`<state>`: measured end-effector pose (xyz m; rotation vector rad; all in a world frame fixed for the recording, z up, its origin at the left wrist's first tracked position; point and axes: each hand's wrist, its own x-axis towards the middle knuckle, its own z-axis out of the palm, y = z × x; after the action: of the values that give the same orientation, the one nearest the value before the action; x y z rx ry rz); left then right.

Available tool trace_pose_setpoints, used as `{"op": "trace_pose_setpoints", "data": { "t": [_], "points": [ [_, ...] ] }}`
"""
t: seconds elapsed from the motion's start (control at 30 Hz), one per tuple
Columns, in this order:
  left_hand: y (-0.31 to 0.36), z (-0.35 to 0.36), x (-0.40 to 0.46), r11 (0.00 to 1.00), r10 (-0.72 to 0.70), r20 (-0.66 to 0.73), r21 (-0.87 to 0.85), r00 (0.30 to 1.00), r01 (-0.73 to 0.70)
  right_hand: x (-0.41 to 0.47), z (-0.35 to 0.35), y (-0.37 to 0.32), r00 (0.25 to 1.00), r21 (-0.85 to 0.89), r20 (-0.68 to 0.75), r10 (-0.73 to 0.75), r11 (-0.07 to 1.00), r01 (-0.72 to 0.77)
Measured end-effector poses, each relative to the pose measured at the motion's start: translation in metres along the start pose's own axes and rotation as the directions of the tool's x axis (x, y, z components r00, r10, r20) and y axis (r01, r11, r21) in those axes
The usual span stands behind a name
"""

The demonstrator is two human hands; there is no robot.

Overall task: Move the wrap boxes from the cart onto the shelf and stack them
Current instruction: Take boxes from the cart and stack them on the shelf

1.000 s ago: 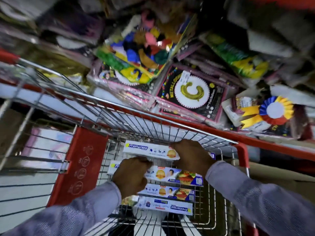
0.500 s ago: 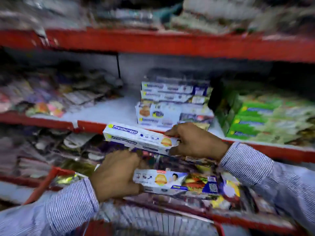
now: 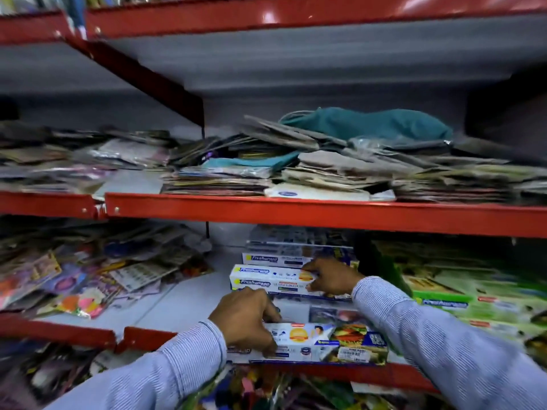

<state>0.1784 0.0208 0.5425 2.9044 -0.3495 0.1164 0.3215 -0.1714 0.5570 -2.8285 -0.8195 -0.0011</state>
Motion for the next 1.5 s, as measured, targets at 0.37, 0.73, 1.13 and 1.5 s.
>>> {"op": "trace_pose_setpoints", "data": {
  "t": [0.37,0.73,1.13,1.5],
  "points": [
    [-0.024,0.008,0.052,0.999,-0.028,0.03,-0.028,0.999,0.029,0.036,0.024,0.025,0.989,0.08,-0.146,0.022,0.997,-0.011],
    [-0.037,0.021,0.116,0.997,-0.007,-0.103,-0.081,0.995,-0.002,0.03,0.017,0.049,0.964,0.093,-0.267,-0.005,0.995,0.031],
    [-0.047,0.067,0.127,0.997,0.072,-0.311,0.049,0.948,-0.06,0.022,0.031,0.051,0.96,0.101,-0.265,0.095,0.992,-0.071],
    [-0.034,0.063,0.114,0.969,0.068,-0.221,0.248,0.973,-0.012,0.016,0.032,0.046,0.967,0.085,-0.224,0.118,0.991,-0.101]
  ]
}}
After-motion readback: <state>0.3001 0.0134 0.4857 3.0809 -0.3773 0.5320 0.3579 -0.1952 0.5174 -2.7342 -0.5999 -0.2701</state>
